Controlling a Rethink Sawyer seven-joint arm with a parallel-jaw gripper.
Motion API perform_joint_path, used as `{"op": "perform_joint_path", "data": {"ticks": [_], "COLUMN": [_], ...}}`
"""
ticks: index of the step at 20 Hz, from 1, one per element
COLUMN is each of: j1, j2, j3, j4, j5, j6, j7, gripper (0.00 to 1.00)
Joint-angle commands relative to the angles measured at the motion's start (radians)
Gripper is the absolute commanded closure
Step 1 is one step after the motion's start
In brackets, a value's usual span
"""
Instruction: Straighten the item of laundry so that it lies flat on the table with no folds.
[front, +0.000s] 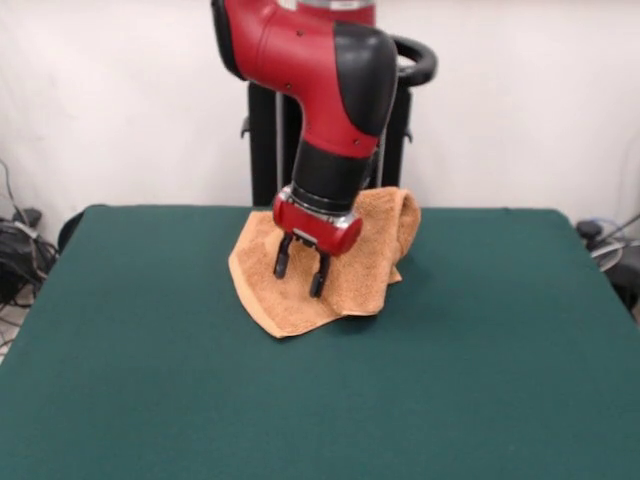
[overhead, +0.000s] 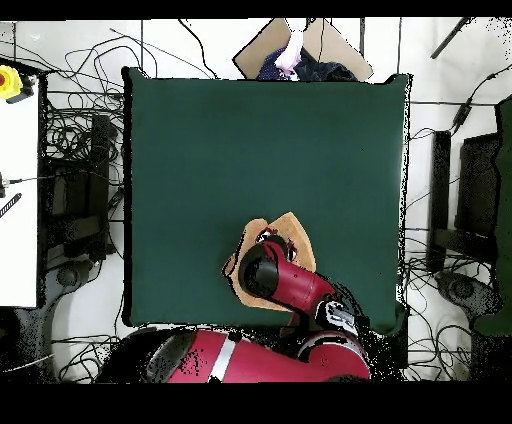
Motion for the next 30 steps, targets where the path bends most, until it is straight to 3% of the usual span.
{"op": "perform_joint_path", "data": {"ticks": [1, 18, 30], "j1": [-0.046, -0.087, -0.087], "j2": [0.008, 0.147, 0.191], "j3": [0.037, 0.054, 0.061], "j4": [0.027, -0.044, -0.06], "j5": [-0.223, -0.233, -0.222], "j6": [-0.277, -0.301, -0.35], "j7": [0.122, 0.149, 0.159], "gripper": [0.0, 0.0, 0.0]}}
